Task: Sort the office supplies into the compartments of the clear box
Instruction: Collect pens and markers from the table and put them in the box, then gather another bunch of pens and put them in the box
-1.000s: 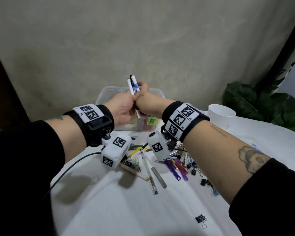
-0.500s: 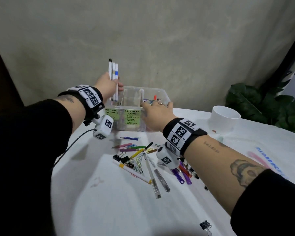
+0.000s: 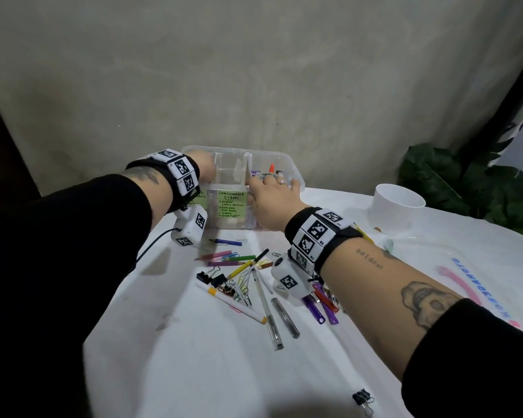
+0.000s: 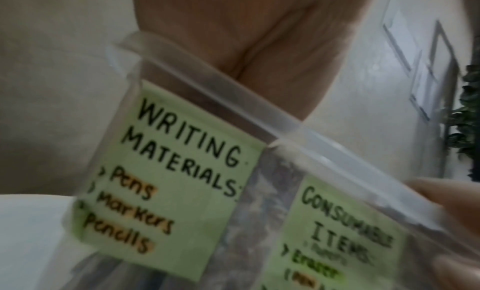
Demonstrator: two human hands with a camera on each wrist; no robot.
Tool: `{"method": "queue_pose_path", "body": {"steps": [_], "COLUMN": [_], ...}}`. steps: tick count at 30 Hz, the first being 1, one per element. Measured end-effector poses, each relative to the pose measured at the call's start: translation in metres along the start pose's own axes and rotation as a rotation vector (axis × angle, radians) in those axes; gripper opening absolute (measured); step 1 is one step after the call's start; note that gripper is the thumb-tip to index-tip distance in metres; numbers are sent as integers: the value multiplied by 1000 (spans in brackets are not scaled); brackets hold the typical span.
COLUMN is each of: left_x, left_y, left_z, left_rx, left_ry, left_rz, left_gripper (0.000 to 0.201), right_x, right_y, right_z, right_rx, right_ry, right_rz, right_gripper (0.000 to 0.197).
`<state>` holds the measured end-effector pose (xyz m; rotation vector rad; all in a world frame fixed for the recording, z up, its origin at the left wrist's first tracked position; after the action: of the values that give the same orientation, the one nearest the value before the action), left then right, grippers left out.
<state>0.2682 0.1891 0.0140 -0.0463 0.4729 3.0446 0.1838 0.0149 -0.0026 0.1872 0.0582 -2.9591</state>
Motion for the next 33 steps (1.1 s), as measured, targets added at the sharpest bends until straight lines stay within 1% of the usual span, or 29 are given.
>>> {"method": "queue_pose_path", "body": {"steps": [1, 2, 3, 4, 5, 6, 7, 8, 9, 10, 11, 12, 13, 14, 16, 17, 19, 21, 24, 26, 28, 30, 31, 33], "left_x": [2, 4, 13, 21, 42, 49, 65, 79, 92, 105, 118, 129, 138, 146, 160, 165, 172, 176, 181, 182, 180, 173, 170, 164], "left_y": [0, 2, 7, 11, 18, 19, 24, 26, 27, 27, 25, 23, 20, 18, 18, 19, 22, 25, 32, 38, 46, 57, 63, 76], "left_z": [4, 7, 13, 18, 25, 24, 25, 22, 18, 14, 6, -2, -11, -20, -36, -43, -54, -61, -67, -67, -65, -61, -61, -58], "left_rx": [-11, 23, 110, 227, 275, 319, 342, 366, 339, 274, 178, 101, 27, -26, -63, -68, -90, -107, -139, -121, -85, -54, -42, -19], "left_ry": [76, 181, 295, 417, 474, 449, 343, 180, -10, -183, -328, -430, -493, -521, -537, -537, -525, -496, -436, -415, -364, -277, -241, -198], "left_rz": [-34, -64, -122, -227, -357, -482, -590, -646, -664, -701, -714, -719, -711, -705, -698, -692, -696, -704, -722, -715, -703, -699, -688, -652], "left_gripper": [23, 22, 22, 19, 13, 7, 6, 8, 10, 11, 12, 13, 16, 19, 27, 29, 29, 28, 27, 24, 12, 13, 13, 14], "right_x": [-1, -1, 0, 1, 4, 8, 13, 20, 28, 37, 47, 58, 70, 82, 103, 111, 120, 124, 131, 134, 133, 131, 129, 128], "right_y": [1, 2, 2, 4, 5, 7, 7, 7, 6, 4, 2, -1, -5, -9, -15, -17, -19, -19, -12, -1, 14, 35, 47, 74], "right_z": [0, 2, 4, 6, 9, 11, 14, 16, 17, 17, 17, 16, 14, 9, -3, -9, -19, -23, -18, -11, -1, 7, 9, 11], "right_rx": [-4, -15, -38, -80, -150, -243, -337, -410, -449, -458, -446, -419, -379, -338, -290, -278, -208, -151, -201, -325, -500, -631, -673, -686], "right_ry": [-7, -18, -33, -46, -48, -40, -18, 12, 43, 64, 54, -3, -109, -237, -445, -503, -523, -510, -489, -436, -341, -239, -209, -168], "right_rz": [1, 7, 21, 39, 59, 73, 88, 105, 124, 144, 157, 162, 156, 147, 111, 81, 51, 57, 40, -3, -63, -146, -196, -275], "right_gripper": [33, 37, 42, 47, 52, 54, 52, 46, 37, 27, 18, 14, 15, 18, 29, 31, 29, 25, 21, 17, 16, 20, 19, 14]}}
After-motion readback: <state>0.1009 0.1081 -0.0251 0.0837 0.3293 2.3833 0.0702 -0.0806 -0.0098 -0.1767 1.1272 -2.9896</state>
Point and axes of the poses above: each hand's wrist, its own x-axis away from the middle knuckle, its own z-axis out of the back of the hand, y = z × x, the point moved 2 cm from there along -x, towards the middle knuckle, and after that the axes turned 6 degrees about -z, right-handed, at the moved point
